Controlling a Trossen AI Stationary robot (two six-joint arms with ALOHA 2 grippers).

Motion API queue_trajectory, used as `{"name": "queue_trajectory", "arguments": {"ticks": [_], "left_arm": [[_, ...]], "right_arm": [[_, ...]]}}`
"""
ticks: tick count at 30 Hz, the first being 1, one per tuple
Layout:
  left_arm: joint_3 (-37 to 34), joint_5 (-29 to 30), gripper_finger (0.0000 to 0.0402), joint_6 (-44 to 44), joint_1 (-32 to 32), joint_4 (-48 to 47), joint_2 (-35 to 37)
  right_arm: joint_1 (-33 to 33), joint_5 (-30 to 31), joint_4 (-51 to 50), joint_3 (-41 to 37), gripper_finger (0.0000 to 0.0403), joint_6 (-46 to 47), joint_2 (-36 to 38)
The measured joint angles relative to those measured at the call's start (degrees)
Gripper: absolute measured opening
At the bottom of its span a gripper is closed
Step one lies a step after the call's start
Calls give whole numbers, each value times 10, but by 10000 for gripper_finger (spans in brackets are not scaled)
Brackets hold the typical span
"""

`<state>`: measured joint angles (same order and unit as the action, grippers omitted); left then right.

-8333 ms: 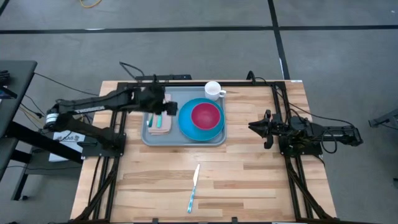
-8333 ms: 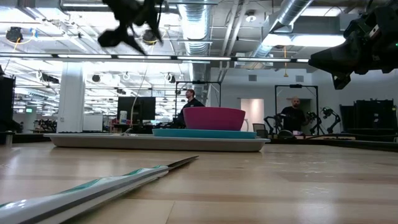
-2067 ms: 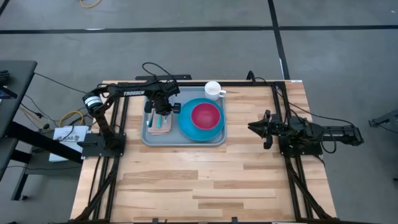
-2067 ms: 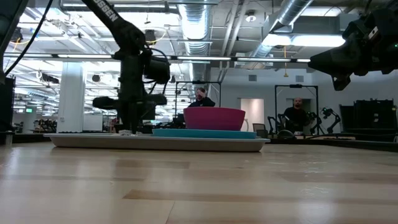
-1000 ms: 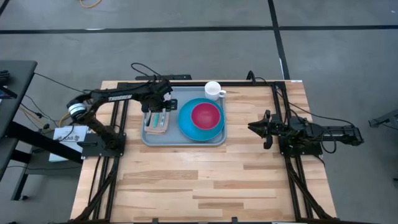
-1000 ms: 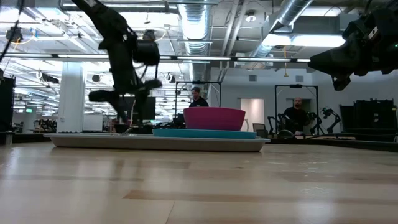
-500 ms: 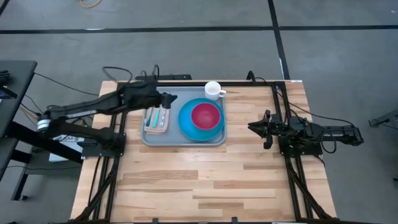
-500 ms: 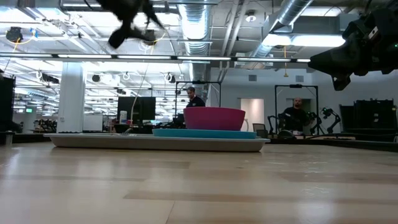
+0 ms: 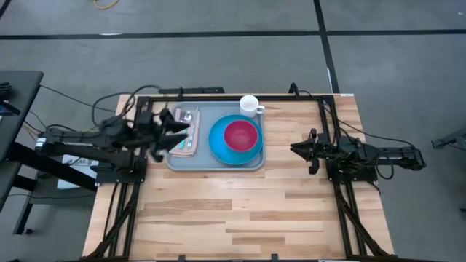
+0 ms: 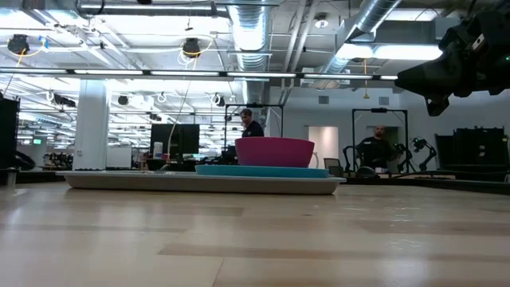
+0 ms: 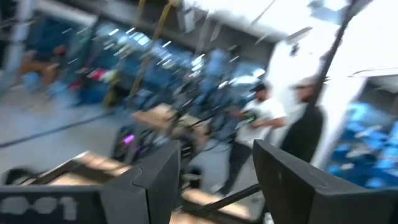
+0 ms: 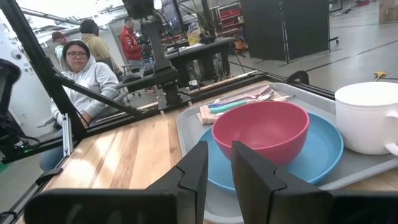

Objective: Set up tray
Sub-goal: Return to Home Position

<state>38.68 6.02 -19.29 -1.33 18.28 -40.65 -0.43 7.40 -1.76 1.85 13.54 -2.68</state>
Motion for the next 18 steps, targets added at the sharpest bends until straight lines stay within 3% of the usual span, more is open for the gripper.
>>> {"name": "queue_trajectory", "arguments": {"ticks": [6,18], "left_arm": [[-150,-38,190,3,-45,138,126],[-320,-25,190,38,-77,146,358]], "right_arm": [[0,0,0,0,64,0,0],[0,0,0,0,64,0,0]]}}
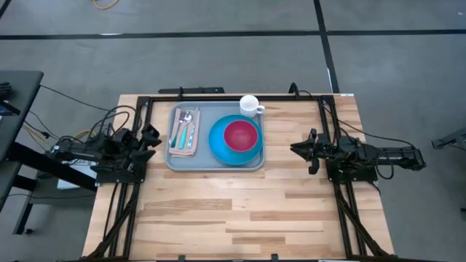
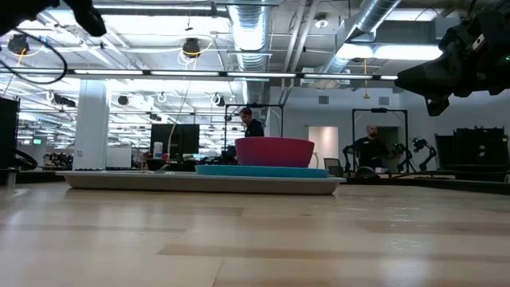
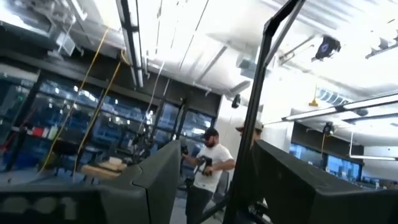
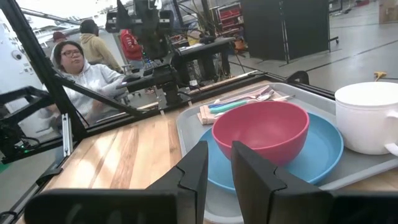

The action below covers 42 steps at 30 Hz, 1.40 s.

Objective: Set up tray
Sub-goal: Return to Home Position

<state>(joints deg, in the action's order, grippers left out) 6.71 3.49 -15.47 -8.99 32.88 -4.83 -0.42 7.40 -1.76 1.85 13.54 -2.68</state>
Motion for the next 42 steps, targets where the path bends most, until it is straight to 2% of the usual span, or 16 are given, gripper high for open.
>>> {"name": "queue_trajectory", "arguments": {"ticks": [4,13,21,28,31,42], "left_arm": [[-33,0,190,15,0,-1,49],[-61,-17,190,55,0,-74,46],[-61,-11,190,119,0,-213,46],[-61,-10,190,131,0,-306,46],[-59,-28,190,134,0,-316,45],[-58,-28,190,111,0,-323,45]], "right_arm": [[0,0,0,0,64,0,0],[0,0,0,0,64,0,0],[0,0,0,0,64,0,0],[0,0,0,0,64,0,0],[0,0,0,0,64,0,0],[0,0,0,0,64,0,0]]}}
